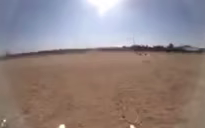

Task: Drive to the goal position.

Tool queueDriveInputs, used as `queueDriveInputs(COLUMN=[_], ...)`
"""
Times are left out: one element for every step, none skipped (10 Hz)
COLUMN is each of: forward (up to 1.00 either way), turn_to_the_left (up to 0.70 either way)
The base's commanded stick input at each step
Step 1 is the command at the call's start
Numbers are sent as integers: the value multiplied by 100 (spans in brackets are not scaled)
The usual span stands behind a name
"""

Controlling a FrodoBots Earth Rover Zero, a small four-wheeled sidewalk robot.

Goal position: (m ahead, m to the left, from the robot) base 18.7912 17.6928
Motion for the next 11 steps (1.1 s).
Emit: queueDriveInputs(forward=[100,100,100,100,100,100,100,100,100,100,100], turn_to_the_left=[27,8,0,0,0,0,0,0,0,0,0])
